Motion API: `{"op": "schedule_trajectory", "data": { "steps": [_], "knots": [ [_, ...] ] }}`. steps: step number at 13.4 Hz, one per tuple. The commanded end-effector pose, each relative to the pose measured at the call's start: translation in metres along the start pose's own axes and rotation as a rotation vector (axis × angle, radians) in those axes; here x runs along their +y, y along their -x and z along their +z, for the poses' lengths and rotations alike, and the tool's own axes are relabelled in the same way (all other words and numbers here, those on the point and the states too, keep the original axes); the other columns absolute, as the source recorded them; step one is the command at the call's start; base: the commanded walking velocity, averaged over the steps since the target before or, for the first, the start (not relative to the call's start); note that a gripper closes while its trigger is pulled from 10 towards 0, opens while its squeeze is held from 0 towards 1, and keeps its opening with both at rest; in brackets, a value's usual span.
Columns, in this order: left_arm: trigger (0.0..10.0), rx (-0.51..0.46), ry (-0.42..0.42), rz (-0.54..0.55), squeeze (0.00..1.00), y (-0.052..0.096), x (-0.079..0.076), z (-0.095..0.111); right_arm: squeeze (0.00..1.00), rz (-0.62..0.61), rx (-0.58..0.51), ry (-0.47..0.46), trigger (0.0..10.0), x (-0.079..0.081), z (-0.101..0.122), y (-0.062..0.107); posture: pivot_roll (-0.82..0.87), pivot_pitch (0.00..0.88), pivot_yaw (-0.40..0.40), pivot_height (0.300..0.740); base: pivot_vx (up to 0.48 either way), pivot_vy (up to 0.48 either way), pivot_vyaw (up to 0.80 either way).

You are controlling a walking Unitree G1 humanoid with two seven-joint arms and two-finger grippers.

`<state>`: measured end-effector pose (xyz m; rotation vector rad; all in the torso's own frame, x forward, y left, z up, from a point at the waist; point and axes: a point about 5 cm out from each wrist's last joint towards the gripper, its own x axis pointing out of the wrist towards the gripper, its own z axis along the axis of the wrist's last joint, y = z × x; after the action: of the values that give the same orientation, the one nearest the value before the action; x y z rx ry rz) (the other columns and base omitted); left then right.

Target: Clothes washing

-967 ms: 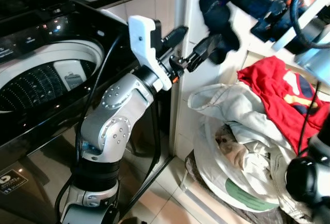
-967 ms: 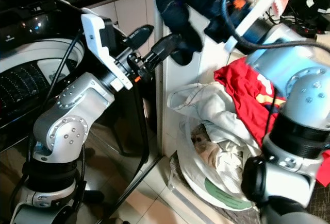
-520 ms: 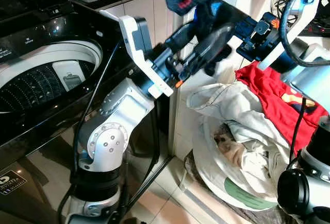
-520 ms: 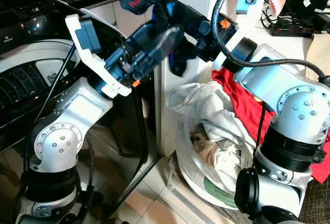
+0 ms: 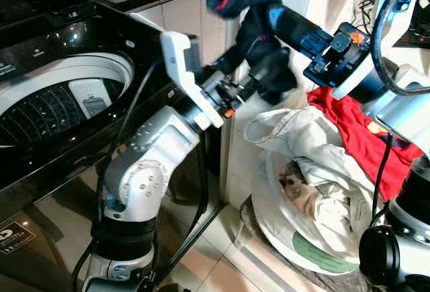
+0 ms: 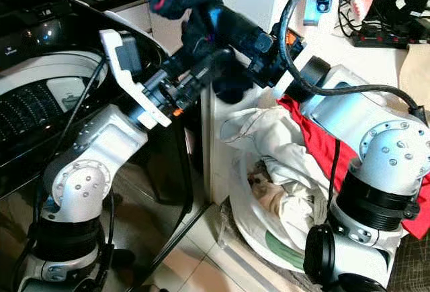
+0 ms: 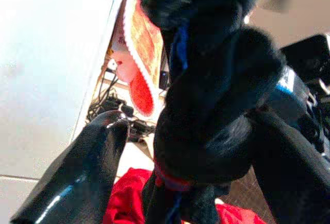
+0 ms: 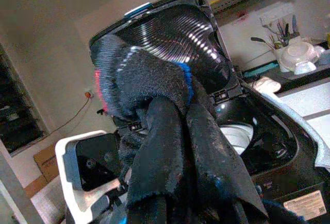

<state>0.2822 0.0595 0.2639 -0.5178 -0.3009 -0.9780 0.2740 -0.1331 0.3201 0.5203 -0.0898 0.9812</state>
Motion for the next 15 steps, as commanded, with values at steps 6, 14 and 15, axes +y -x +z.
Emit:
{"op": "schedule_trajectory", "data": {
  "steps": [6, 14, 15],
  "knots": [
    [0.0, -0.022, 0.018, -0.031, 0.00, 0.001, -0.002, 0.005, 0.00, 0.017, 0.023, 0.013, 0.0, 0.006, -0.004, 0.000, -0.10, 0.000, 0.051, 0.740, 0.000, 0.000, 0.00],
    [0.0, 0.029, -0.075, 0.109, 0.00, 0.004, 0.015, 0.001, 0.00, 0.013, 0.038, 0.025, 0.0, 0.006, -0.005, 0.000, -0.10, 0.000, 0.050, 0.740, 0.000, 0.000, 0.00],
    [0.0, 0.022, -0.069, 0.098, 0.00, 0.005, 0.015, 0.002, 0.00, 0.008, 0.041, 0.029, 0.0, 0.005, -0.005, 0.000, -0.10, 0.000, 0.049, 0.740, 0.000, 0.000, 0.00]
  ]
}}
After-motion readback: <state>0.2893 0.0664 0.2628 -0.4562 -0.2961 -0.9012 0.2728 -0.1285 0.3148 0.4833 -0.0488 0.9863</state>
